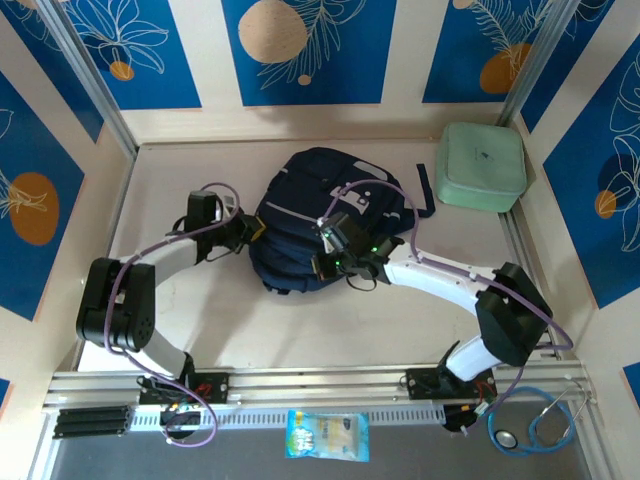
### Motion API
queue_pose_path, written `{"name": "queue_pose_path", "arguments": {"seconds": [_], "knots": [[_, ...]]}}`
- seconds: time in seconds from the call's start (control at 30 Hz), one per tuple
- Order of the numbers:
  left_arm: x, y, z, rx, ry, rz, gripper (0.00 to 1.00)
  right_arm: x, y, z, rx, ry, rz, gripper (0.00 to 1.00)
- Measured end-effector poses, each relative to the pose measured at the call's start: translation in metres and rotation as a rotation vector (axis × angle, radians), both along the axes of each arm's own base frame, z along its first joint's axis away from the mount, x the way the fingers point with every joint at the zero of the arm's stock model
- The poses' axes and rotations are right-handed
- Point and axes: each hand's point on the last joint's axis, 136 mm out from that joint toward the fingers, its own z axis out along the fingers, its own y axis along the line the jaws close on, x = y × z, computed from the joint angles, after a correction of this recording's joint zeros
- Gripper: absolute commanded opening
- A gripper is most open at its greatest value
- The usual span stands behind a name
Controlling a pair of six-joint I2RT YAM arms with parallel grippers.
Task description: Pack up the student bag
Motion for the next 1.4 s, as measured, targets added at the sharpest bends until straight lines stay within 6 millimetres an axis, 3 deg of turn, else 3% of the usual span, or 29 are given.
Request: {"name": "queue_pose_path", "arguments": {"seconds": [0.13, 0.37, 0.43, 0.47, 0.53, 0.63, 0.8, 0.97, 1.13, 1.4], "knots": [[0.009, 0.010, 0.002, 0.025, -0.017, 0.022, 0.00, -0.002, -0.023, -0.013, -0.050, 0.008, -0.042, 0.00], [0.011, 0.011, -0.001, 0.048, -0.007, 0.004, 0.00, 0.010, -0.043, -0.010, -0.050, -0.005, -0.105, 0.00], [0.011, 0.011, -0.001, 0.056, -0.012, -0.003, 0.08, 0.013, -0.046, -0.010, -0.057, -0.001, -0.112, 0.00], [0.012, 0.011, -0.001, 0.062, -0.016, -0.007, 0.17, 0.015, -0.045, -0.008, -0.062, 0.001, -0.107, 0.00], [0.013, 0.016, -0.002, 0.086, -0.024, 0.003, 0.29, 0.019, -0.040, -0.005, -0.072, 0.000, -0.092, 0.00], [0.014, 0.030, 0.002, 0.130, -0.039, 0.036, 0.38, 0.022, -0.027, -0.006, -0.085, 0.016, -0.049, 0.00], [0.005, 0.037, 0.024, 0.122, -0.095, 0.068, 0.41, 0.032, 0.013, -0.002, -0.048, 0.020, 0.028, 0.00], [-0.007, 0.034, 0.017, 0.074, -0.064, 0.091, 0.41, 0.037, 0.045, 0.004, 0.009, 0.005, 0.080, 0.00], [-0.005, 0.026, 0.013, 0.042, -0.054, 0.081, 0.41, 0.037, 0.050, 0.006, 0.027, 0.007, 0.092, 0.00], [0.007, 0.007, 0.003, 0.026, -0.029, 0.044, 0.33, 0.036, 0.050, 0.006, 0.030, 0.009, 0.090, 0.00]]}}
